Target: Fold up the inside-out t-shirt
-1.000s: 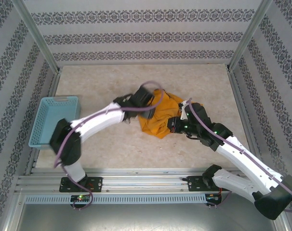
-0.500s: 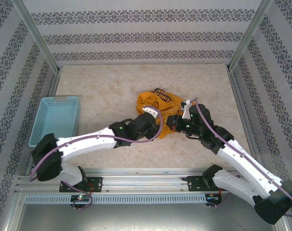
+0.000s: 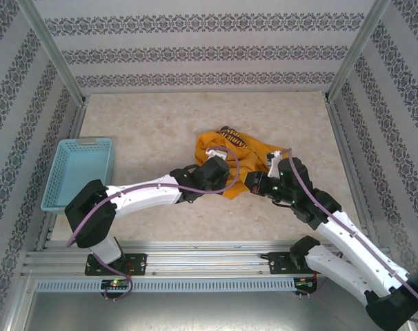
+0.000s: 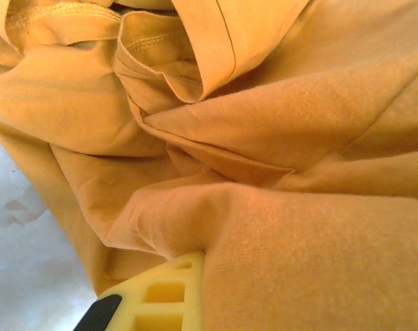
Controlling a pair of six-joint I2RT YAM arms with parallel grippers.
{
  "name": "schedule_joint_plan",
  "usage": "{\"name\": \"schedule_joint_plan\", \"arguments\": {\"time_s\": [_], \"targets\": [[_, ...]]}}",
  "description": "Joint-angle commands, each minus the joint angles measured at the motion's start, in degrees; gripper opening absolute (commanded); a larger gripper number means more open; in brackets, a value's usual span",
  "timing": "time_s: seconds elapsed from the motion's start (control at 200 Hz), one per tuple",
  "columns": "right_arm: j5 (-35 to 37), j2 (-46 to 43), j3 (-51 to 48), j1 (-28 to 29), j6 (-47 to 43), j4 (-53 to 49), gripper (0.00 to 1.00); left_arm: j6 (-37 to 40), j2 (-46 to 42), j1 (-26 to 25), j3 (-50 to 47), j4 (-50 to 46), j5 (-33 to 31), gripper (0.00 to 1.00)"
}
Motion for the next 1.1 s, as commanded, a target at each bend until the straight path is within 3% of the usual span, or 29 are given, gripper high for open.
{"name": "schedule_joint_plan", "arguments": {"time_s": [0.0, 0.175, 0.29, 0.4, 0.555, 0.729, 0.909, 1.099], "targets": [[-0.85, -1.39, -2.93, -4.22, 2.06, -1.69, 0.0, 1.65, -0.97, 0.3, -1.33, 3.7, 1.96, 0.0], [-1.74, -1.39, -5.2, -14.62, 0.06, -6.93, 0.0, 4.64, -0.15, -1.29, -2.72, 7.39, 8.49, 0.0], [-2.59, -1.01, -8.32, -21.56, -2.61, -8.27, 0.23, 7.26, 2.78, -3.87, -1.06, 7.34, 9.93, 0.0], [-1.93, -0.69, -9.11, -23.97, -6.62, -10.91, 0.33, 7.21, 6.15, -5.29, 1.48, 7.42, 12.44, 0.0], [-1.38, -5.02, -7.96, -22.71, -8.89, -16.24, 0.41, 5.31, 9.79, -5.94, 4.25, 8.64, 15.93, 0.0], [-1.78, -11.08, -10.37, -16.93, -4.2, -16.99, 0.37, 5.21, 10.55, -5.95, 4.71, 10.39, 17.55, 0.0], [1.86, -13.55, -14.68, -5.88, 1.84, -10.64, 0.37, 4.93, 10.91, -5.94, 4.27, 10.78, 18.23, 0.0], [2.55, -7.19, -20.56, -4.73, -1.82, 0.71, 0.37, 4.81, 10.42, -5.9, 3.78, 10.87, 18.04, 0.0]]}}
